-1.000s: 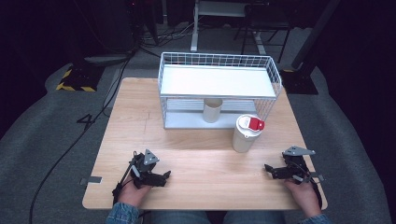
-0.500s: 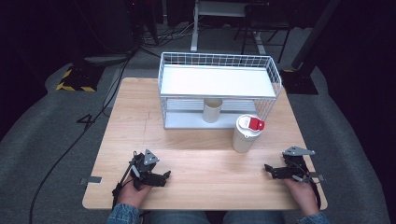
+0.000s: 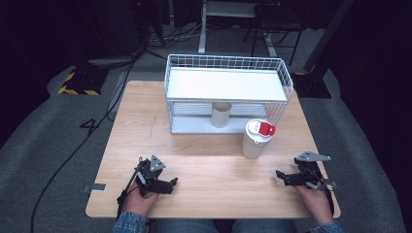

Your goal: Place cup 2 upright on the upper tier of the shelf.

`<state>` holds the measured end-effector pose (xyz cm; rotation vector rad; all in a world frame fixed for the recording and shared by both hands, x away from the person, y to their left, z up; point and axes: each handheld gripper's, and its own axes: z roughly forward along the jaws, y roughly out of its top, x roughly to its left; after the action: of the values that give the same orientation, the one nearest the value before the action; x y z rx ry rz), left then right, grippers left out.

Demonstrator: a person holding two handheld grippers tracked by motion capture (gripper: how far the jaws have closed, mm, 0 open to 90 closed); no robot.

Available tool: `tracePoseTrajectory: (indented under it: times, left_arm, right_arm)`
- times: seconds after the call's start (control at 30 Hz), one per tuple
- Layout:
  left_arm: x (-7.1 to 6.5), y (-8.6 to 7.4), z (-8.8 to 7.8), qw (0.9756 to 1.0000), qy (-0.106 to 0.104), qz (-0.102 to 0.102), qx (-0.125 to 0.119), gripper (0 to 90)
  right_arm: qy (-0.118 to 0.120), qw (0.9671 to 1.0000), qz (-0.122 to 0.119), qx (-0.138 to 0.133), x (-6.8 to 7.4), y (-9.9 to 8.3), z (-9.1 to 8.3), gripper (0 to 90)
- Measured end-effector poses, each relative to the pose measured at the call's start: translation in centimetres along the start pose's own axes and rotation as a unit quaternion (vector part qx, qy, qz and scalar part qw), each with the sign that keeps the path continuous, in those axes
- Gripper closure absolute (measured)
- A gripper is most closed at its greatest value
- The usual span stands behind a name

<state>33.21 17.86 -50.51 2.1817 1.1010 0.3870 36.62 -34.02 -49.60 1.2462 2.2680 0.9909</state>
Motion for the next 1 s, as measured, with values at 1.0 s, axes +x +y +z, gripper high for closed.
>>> tracePoseTrajectory:
  times: [1.0]
  left_arm:
    - [0.0,0.2,0.2,1.0,0.005,-0.002,0.002,2.5]
  right_arm:
    - [0.06,0.9927,-0.065,-0.081,3.3,5.4,-1.2,0.0]
